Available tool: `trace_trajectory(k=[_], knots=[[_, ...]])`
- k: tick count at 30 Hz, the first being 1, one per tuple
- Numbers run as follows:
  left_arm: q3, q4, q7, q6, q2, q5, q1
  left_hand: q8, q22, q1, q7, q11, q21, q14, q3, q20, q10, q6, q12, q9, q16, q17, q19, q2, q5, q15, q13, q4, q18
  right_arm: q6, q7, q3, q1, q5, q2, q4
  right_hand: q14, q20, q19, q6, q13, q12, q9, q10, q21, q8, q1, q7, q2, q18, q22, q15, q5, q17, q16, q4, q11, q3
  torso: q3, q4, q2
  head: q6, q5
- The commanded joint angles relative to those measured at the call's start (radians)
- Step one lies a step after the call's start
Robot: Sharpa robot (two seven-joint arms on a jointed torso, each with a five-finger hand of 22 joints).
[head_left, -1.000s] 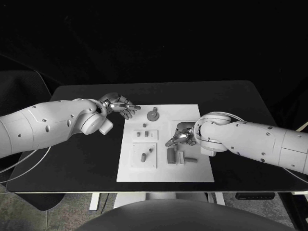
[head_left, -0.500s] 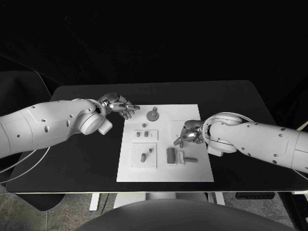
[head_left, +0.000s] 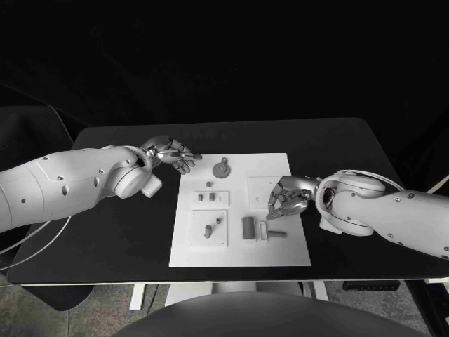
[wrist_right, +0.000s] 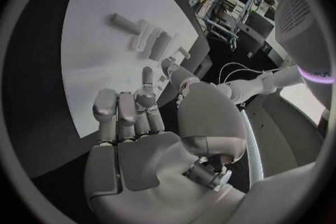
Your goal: Assemble the parts on the task board
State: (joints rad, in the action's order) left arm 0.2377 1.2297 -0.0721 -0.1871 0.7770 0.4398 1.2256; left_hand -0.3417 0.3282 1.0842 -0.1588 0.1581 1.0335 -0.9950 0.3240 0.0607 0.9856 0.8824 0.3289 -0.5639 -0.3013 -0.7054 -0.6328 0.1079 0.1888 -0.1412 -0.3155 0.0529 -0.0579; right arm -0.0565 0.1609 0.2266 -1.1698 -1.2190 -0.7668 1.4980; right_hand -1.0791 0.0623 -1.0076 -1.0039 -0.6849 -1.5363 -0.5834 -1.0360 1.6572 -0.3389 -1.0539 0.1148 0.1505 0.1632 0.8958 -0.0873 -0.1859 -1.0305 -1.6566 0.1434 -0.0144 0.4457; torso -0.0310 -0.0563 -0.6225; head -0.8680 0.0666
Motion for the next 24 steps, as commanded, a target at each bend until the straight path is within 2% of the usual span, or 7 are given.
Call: trace_trajectory(k=[1, 6, 8, 13, 20, 24], knots=[[-0.001, 0.003, -0.029, 0.006, 0.002, -0.006, 0.001, 0.003, 0.002, -0.006, 0.001, -0.003, -0.003, 0.008, -0.006, 0.0, -0.005, 0.005, -0.003, 0.001, 0.005, 0.001, 0.006, -0.003, -0.002, -0.001, 0.0, 0.002, -0.015, -0.018, -0.08, 0.001, 0.003, -0.235, -0.017, 0.024, 0.016, -0.003, 0.014, 0.055, 0.003, 0.01, 0.004, 0.017, 0.101, 0.011, -0.015, 0.038, 0.003, 0.099, -0.003, 0.002, -0.001, 0.002, -0.079, -0.001, -0.002, -0.019, -0.0007, 0.0, -0.001, 0.001, -0.004], [-0.001, 0.001, -0.03, 0.007, 0.001, -0.006, 0.001, 0.003, 0.002, -0.005, 0.001, -0.003, -0.003, 0.008, -0.006, 0.0, -0.004, 0.006, -0.002, 0.001, 0.005, 0.001, 0.007, -0.002, -0.002, -0.001, 0.0, 0.003, -0.015, -0.032, -0.072, 0.001, 0.014, -0.346, -0.039, 0.046, 0.016, -0.003, 0.014, 0.055, 0.003, 0.01, 0.004, 0.017, 0.101, 0.011, -0.015, 0.038, 0.003, 0.099, -0.003, 0.002, -0.001, 0.002, -0.079, -0.001, -0.002, -0.019, -0.0005, -0.0007, 0.0, 0.0, -0.006], [-0.001, 0.0, -0.03, 0.007, 0.0, -0.006, 0.001, 0.003, 0.002, -0.005, 0.001, -0.003, -0.003, 0.008, -0.006, 0.0, -0.003, 0.006, -0.002, 0.001, 0.005, 0.001, 0.007, -0.002, -0.002, -0.001, 0.0, 0.003, -0.015, -0.033, -0.071, 0.002, 0.018, -0.368, -0.044, 0.05, 0.024, -0.005, 0.021, 0.064, 0.004, 0.014, 0.006, 0.025, 0.097, 0.014, -0.021, 0.038, 0.01, 0.099, -0.005, 0.004, 0.0, 0.003, -0.075, -0.001, -0.005, -0.037, -0.0005, -0.0007, 0.0, 0.001, -0.007], [-0.001, -0.001, -0.029, 0.01, 0.0, -0.006, 0.001, 0.003, 0.002, -0.005, 0.001, -0.003, -0.003, 0.008, -0.006, 0.0, -0.003, 0.006, -0.002, 0.0, 0.004, 0.001, 0.007, -0.002, -0.002, -0.001, 0.0, 0.003, -0.015, -0.033, -0.064, 0.004, 0.03, -0.41, -0.044, 0.062, 0.024, -0.005, 0.022, 0.065, 0.004, 0.014, 0.006, 0.026, 0.097, 0.015, -0.021, 0.039, 0.011, 0.099, -0.005, 0.005, 0.0, 0.003, -0.075, -0.001, -0.005, -0.038, 0.0, 0.0005, -0.001, 0.0, -0.008], [-0.001, -0.001, -0.026, 0.011, 0.0, -0.006, 0.001, 0.003, 0.002, -0.004, 0.001, -0.003, -0.003, 0.008, -0.006, 0.0, -0.002, 0.007, -0.002, 0.0, 0.004, 0.001, 0.007, -0.002, -0.002, -0.001, 0.0, 0.004, -0.015, -0.002, -0.039, 0.01, 0.054, -0.476, -0.03, 0.056, 0.026, -0.006, 0.024, 0.06, 0.004, 0.014, 0.005, 0.027, 0.096, 0.012, -0.021, 0.038, 0.009, 0.099, -0.006, 0.005, -0.001, 0.004, -0.074, -0.004, -0.006, -0.043, 0.0017, 0.002, -0.001, -0.005, -0.007], [-0.001, -0.001, -0.026, 0.012, 0.0, -0.006, 0.001, 0.003, 0.002, -0.004, 0.001, -0.003, -0.003, 0.008, -0.006, 0.0, -0.002, 0.007, -0.001, 0.0, 0.004, 0.001, 0.007, -0.002, -0.002, -0.001, 0.0, 0.004, -0.015, -0.002, -0.035, 0.012, 0.071, -0.498, -0.023, 0.045, 0.027, -0.007, 0.025, 0.056, 0.004, 0.014, 0.004, 0.028, 0.095, 0.009, -0.018, 0.038, 0.01, 0.098, -0.006, 0.006, -0.001, 0.004, -0.074, -0.007, -0.007, -0.05, 0.0029, 0.0026, 0.0, -0.005, -0.009]])
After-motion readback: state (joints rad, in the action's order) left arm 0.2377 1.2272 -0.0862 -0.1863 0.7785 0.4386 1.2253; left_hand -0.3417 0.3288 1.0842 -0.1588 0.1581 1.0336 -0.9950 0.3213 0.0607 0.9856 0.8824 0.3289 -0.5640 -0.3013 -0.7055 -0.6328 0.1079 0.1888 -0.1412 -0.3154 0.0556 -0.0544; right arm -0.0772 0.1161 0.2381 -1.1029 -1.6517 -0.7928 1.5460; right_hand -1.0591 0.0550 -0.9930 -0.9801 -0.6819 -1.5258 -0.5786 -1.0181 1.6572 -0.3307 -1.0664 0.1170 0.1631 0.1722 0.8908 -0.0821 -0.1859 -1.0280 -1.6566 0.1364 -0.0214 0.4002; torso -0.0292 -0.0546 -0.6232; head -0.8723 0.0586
